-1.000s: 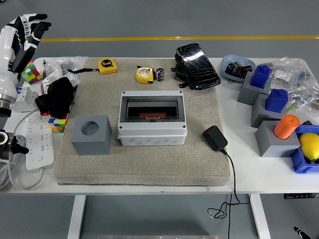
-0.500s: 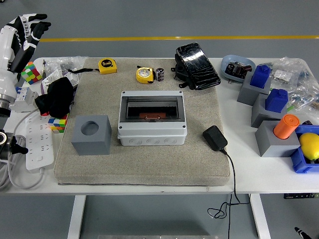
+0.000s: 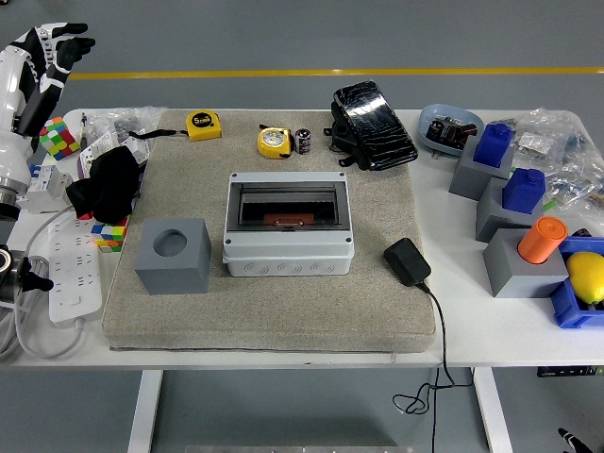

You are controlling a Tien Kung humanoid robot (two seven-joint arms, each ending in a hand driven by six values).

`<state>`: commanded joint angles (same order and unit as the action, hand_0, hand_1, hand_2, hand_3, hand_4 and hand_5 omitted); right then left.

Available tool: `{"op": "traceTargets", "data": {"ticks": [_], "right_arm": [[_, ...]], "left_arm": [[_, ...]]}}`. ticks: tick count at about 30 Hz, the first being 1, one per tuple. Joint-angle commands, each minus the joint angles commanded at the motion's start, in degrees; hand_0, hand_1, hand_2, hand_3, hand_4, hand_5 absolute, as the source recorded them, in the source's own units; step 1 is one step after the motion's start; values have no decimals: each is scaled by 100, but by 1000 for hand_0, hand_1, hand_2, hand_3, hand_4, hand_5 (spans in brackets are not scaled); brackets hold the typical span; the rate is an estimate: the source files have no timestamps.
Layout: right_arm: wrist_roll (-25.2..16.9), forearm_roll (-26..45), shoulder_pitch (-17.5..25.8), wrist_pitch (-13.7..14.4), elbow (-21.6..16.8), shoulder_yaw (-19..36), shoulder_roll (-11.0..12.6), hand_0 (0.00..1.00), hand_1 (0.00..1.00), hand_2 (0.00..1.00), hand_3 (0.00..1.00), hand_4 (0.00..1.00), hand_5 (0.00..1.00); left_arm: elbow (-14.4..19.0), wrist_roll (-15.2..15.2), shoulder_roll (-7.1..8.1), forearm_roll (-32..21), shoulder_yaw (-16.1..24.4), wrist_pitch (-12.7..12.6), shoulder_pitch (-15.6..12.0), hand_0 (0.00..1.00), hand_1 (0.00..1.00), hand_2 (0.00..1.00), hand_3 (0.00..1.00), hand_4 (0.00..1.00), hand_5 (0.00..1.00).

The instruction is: Fetch the battery,place it into the box,close the lid of the box

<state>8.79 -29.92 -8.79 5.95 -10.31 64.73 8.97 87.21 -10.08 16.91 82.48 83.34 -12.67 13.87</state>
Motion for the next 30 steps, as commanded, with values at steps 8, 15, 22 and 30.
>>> {"op": "traceTargets", "data": {"ticks": [8, 15, 22, 30], "right_arm": [[23, -3, -2, -7, 0, -25, 30, 663, 609, 604, 551, 952, 467], [21, 9, -23, -10, 0, -51, 50, 662, 608, 604, 550, 952, 467], [2, 1, -1, -1, 0, -34, 57, 664, 608, 604, 550, 952, 466], [-46, -9, 28, -16, 0, 48, 43, 663, 608, 603, 551, 952, 467]], "left_arm": [[-28, -1, 2, -22, -22, 6, 0, 689, 699, 684, 718, 998, 988], [-33, -9, 4, -39, -52, 3, 28, 690, 700, 686, 719, 998, 997], [-147, -27, -19, -76, -120, 12, 92, 689, 700, 687, 719, 998, 996], [-144, -22, -59, -100, -217, 38, 144, 691, 700, 687, 719, 998, 998]]}}
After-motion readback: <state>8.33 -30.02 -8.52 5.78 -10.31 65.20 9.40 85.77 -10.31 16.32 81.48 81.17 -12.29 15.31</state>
